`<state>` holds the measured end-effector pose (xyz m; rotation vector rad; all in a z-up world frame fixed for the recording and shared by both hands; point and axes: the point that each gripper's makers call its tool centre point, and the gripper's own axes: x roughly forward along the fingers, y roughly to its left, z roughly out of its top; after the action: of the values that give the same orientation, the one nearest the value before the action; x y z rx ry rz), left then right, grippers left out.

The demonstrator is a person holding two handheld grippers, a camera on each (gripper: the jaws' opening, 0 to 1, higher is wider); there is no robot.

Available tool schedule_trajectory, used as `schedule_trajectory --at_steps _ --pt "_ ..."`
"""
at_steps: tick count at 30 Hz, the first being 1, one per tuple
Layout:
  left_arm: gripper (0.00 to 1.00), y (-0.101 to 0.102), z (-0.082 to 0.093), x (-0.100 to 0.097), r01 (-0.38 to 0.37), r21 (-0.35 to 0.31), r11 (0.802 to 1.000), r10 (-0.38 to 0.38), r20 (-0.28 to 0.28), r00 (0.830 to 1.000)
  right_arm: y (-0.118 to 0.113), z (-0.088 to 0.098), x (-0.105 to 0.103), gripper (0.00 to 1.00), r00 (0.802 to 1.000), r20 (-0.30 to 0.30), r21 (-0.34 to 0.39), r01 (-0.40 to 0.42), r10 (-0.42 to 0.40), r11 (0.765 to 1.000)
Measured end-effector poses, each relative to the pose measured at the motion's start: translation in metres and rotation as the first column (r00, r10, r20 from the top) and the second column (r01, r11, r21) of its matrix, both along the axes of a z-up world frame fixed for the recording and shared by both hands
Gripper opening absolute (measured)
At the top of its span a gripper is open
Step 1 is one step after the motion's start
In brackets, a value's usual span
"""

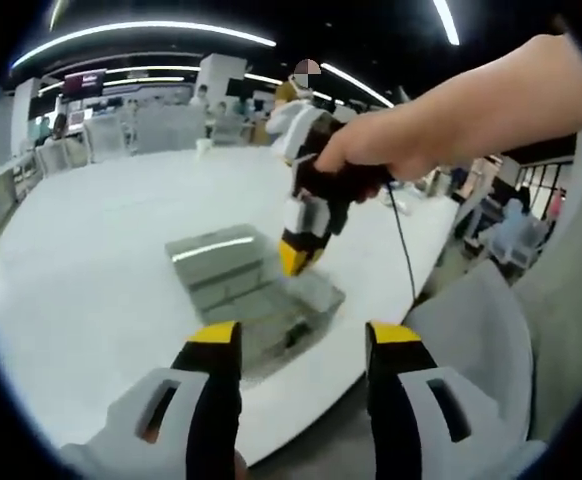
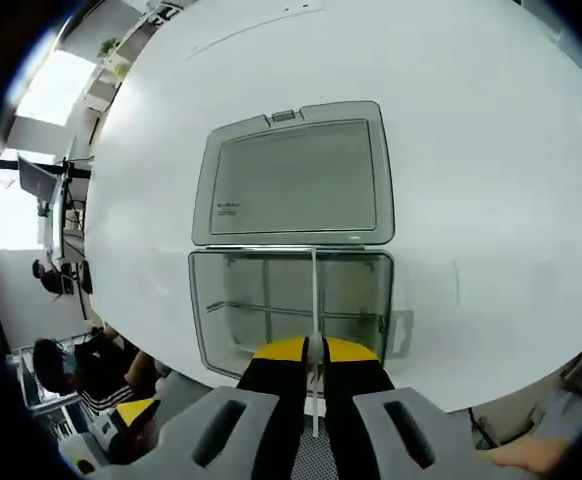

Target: Insert the divider into the dual guide fixture by aligning both edges with the guide slots and pushing it downward to the bottom, including one-sided entry, uneven engagement, binding, and posture correction.

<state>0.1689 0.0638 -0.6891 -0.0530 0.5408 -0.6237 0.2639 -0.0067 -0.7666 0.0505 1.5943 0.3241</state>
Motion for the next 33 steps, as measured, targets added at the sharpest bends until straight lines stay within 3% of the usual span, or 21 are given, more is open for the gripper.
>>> schedule_trajectory --at_steps 33 --pt "0.47 0.0035 -0.0037 0.0027 -0.012 -0.011 1.0 0.012 -0.011 1.0 0.0026 -0.0046 -0.0054 0.0 1.0 -0.026 -0.04 0.0 -0.001 0.999"
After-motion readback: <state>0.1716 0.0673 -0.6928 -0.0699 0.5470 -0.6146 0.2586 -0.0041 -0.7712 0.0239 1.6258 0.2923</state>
